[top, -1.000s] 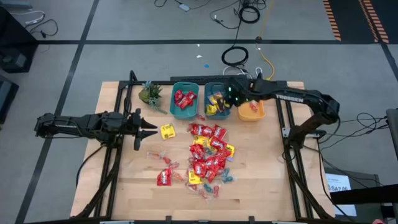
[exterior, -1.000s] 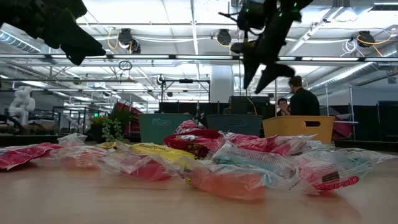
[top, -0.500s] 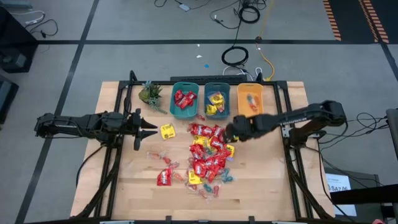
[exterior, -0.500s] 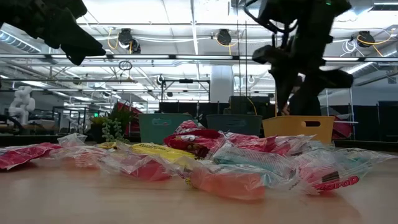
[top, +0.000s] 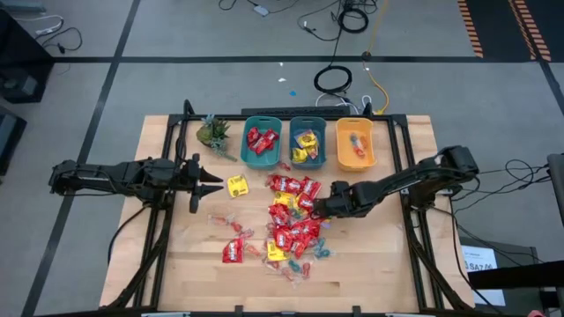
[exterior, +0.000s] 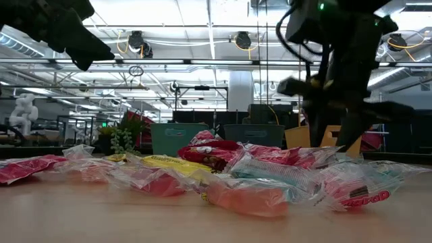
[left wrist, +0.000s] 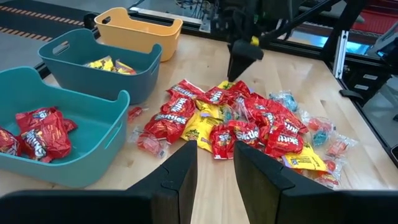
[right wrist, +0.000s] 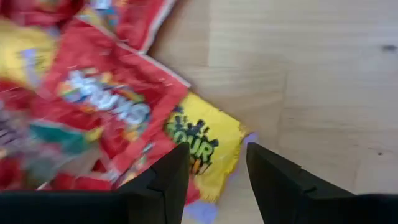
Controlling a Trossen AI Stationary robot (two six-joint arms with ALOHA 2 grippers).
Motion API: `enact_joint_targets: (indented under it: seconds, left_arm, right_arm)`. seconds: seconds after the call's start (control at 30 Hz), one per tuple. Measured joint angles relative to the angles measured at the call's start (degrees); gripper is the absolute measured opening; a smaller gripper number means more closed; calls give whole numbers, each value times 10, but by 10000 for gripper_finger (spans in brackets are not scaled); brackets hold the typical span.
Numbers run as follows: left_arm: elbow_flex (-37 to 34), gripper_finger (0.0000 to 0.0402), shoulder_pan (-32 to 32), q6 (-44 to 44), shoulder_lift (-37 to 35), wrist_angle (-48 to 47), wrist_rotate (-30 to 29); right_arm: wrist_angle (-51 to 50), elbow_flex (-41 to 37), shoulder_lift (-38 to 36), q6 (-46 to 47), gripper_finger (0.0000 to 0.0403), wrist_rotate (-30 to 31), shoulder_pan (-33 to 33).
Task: Sort candy
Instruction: Put the yellow candy into the blue bin
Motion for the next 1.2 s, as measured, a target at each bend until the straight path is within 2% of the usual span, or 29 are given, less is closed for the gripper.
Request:
enact_joint_targets:
  seconds: [0.13,0.2,0.27,0.37,0.43,0.7,0.87,0.97,1.07,1.2]
  left_arm:
    - [0,114,0,0,0,0,2]
    - [0,114,0,0,0,0,2]
    - [0,114,0,0,0,1,3]
    - [0,114,0,0,0,2,3]
    - [0,114,0,-6,0,4,2]
    - [0,114,0,-44,0,4,2]
    - [0,114,0,-45,0,4,2]
    - [0,114,0,-45,0,4,2]
    - [0,114,0,-45,0,4,2]
    - [0,114,0,-45,0,4,2]
  right_arm:
    - [27,1,39,3,147,-1,-1]
    - [34,2,50,4,131,0,0]
    - [37,2,54,3,100,1,0]
    - [46,2,50,-19,34,3,-1]
    - [41,1,41,-32,10,2,-1]
    - [-112,17,-65,-12,2,14,-1]
    - [-231,82,-129,-27,1,77,-7]
    - [-279,139,-146,-63,0,149,-27]
    - [-290,203,-153,-147,0,207,-76]
    - [-234,281,-123,-331,0,208,-164]
